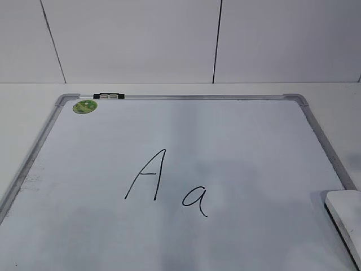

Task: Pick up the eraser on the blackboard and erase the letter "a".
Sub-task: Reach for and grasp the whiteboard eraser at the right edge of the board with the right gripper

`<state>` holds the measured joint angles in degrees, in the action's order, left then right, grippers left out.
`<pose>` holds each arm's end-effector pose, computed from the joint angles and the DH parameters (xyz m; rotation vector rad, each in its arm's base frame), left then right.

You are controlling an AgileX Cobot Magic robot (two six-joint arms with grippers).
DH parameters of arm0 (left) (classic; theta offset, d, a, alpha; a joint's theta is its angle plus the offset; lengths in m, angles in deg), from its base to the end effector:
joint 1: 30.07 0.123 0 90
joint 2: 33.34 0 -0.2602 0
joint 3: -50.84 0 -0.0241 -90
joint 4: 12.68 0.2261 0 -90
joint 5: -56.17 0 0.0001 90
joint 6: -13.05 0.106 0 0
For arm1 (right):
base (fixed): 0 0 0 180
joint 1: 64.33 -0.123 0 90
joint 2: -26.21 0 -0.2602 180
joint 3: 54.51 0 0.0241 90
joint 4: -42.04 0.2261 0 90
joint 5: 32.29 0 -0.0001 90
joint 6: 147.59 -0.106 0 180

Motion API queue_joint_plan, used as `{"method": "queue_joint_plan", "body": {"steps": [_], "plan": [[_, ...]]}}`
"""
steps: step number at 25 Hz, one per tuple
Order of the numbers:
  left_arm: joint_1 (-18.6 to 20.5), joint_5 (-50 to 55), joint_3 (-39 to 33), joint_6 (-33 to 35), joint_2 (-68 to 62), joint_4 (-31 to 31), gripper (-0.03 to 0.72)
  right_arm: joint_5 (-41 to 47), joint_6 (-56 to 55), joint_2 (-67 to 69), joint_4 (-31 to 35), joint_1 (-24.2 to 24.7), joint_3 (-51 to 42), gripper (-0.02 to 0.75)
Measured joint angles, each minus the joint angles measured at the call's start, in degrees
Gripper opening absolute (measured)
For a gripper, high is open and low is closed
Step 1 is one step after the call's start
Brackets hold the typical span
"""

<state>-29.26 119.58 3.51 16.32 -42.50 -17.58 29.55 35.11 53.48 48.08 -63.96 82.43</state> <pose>0.0101 -0.0080 0.2567 0.0511 2.0894 -0.0600 0.0519 0.0095 0.2703 -0.0370 2.3026 0.1051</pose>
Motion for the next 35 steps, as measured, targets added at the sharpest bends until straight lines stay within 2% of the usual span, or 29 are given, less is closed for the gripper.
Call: {"method": "queue_joint_plan", "body": {"steps": [7, 18, 22, 27, 35], "plan": [[0.0, 0.0, 0.0, 0.0, 0.0, 0.0, 0.235, 3.61, 0.03, 10.54, -1.4, -3.02, 6.55, 0.577], [0.0, 0.0, 0.0, 0.0, 0.0, 0.0, 0.235, 6.14, -3.29, 25.78, -1.41, -8.02, 7.76, 0.577], [0.0, 0.0, 0.0, 0.0, 0.0, 0.0, 0.235, 6.51, -3.55, 29.52, -1.3, -8.22, 7.76, 0.587], [0.0, 0.0, 0.0, 0.0, 0.0, 0.0, 0.235, 6.38, -3.55, 32.56, -1.19, -8.22, 7.76, 0.669], [0.0, 0.0, 0.0, 0.0, 0.0, 0.0, 0.235, 2.81, -3.61, 38.62, -1.32, -8.22, 7.76, 0.678]]}}
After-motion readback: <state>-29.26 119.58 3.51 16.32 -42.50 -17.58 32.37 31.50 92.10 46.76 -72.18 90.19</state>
